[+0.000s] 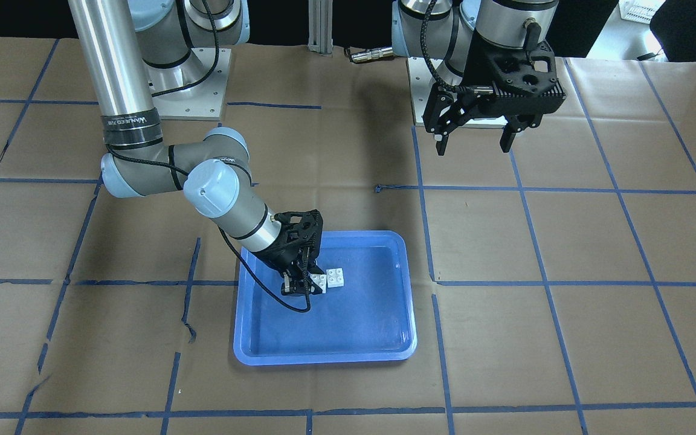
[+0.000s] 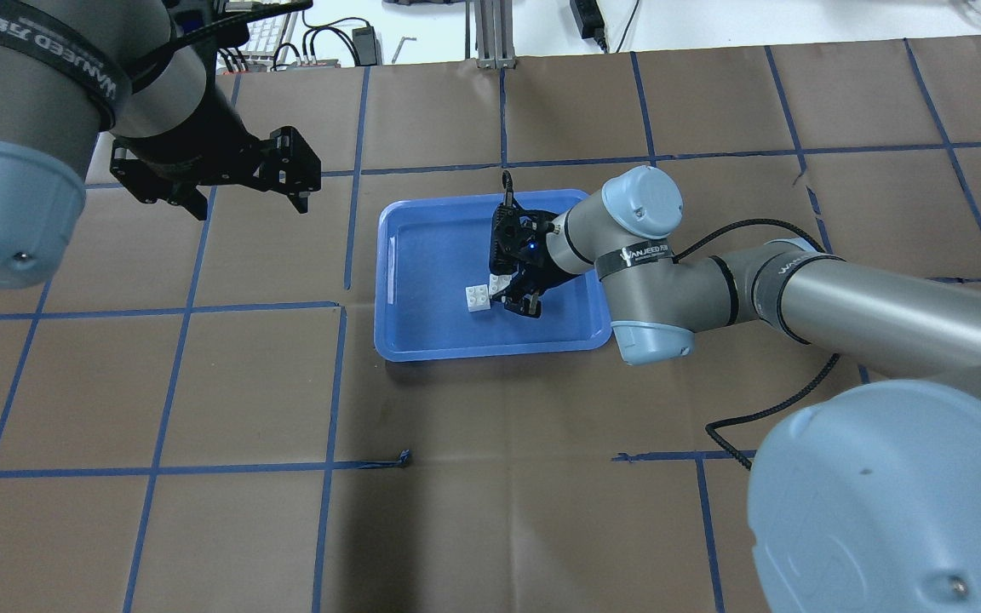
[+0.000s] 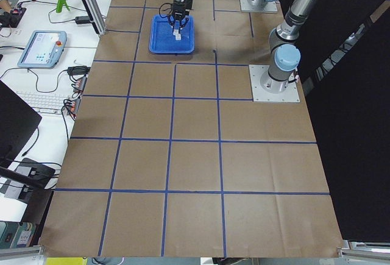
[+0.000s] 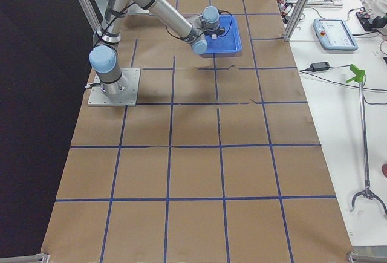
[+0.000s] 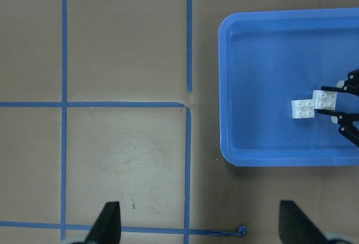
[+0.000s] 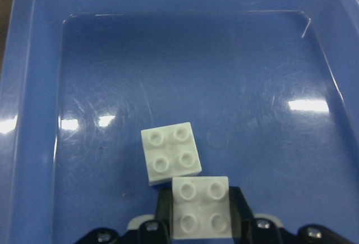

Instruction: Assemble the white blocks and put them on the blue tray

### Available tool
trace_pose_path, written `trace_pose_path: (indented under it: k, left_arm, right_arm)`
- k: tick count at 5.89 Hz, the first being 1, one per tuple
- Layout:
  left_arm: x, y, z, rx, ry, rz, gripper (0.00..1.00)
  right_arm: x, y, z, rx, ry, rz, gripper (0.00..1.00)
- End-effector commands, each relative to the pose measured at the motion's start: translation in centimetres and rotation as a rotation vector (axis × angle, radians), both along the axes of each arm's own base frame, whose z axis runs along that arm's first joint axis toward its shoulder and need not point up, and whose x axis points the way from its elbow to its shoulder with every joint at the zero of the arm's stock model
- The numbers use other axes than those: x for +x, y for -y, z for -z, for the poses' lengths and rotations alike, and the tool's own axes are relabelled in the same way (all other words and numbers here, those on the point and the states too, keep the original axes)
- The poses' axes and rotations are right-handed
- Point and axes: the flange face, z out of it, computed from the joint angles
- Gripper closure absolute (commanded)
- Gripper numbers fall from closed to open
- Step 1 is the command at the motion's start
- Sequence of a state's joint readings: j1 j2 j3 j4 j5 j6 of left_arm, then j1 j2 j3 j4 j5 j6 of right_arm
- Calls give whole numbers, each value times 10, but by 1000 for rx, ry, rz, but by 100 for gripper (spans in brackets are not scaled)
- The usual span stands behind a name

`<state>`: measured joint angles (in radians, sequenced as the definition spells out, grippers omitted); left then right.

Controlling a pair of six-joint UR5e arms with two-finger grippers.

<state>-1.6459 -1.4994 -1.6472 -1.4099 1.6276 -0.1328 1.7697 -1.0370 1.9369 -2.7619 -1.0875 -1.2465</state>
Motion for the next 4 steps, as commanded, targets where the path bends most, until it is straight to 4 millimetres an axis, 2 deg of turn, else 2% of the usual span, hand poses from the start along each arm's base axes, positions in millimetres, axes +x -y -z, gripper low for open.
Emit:
trace_pose_path:
  k: [1,4]
  left_arm:
    - [0,1,0,-7,-3,-5,1]
    - [0,1,0,-7,-4,-5,1]
  right_arm:
    - [1,-1,1,5,-1,0,73]
    - [2,-6,4,13,-1,-3,73]
